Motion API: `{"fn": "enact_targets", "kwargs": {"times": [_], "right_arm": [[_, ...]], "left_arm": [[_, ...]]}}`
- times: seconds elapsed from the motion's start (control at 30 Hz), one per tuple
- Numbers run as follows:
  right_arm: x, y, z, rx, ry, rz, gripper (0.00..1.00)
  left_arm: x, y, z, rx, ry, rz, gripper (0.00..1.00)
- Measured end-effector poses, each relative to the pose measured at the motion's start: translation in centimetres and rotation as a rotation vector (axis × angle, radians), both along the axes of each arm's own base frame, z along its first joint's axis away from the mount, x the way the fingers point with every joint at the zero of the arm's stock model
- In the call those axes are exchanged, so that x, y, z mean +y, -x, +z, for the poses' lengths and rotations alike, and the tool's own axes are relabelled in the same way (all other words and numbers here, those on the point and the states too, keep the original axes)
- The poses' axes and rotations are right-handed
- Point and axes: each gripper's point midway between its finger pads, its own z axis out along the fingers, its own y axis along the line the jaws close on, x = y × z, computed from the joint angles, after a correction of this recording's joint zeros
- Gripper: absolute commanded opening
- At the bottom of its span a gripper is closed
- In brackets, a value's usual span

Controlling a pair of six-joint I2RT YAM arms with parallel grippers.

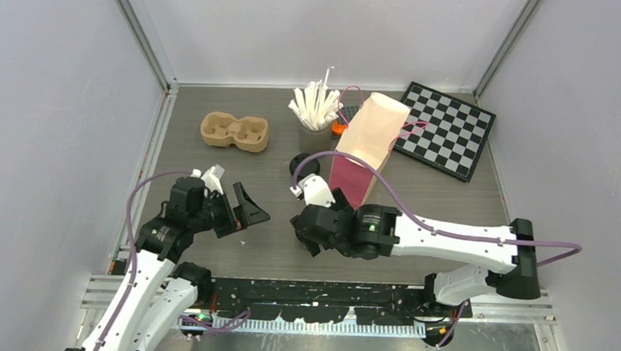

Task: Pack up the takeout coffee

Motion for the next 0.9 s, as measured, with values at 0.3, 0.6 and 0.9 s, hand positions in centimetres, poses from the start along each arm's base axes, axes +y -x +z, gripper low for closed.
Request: {"fn": "enact_targets", "kwargs": {"times": [0.3,0.6,0.9], "right_arm": [[1.2,0.0,-4.1,0.145,0.162,-0.003,0.86],[0.7,-1.2,-5.3,0.271,0.147,-0.032,0.86],[1.9,-0.7,-5.8,0.327,0.145,0.011,0.86]], "left_arm": [[0.3,0.3,-4.8,0.142,-0.013,0.017,0.99],[-0.6,-0.5,-5.0,0.162,0.068,0.034,0.92],[-1.8,-0.5,-6.1,0.191,0.15,0.008,0.86]]}}
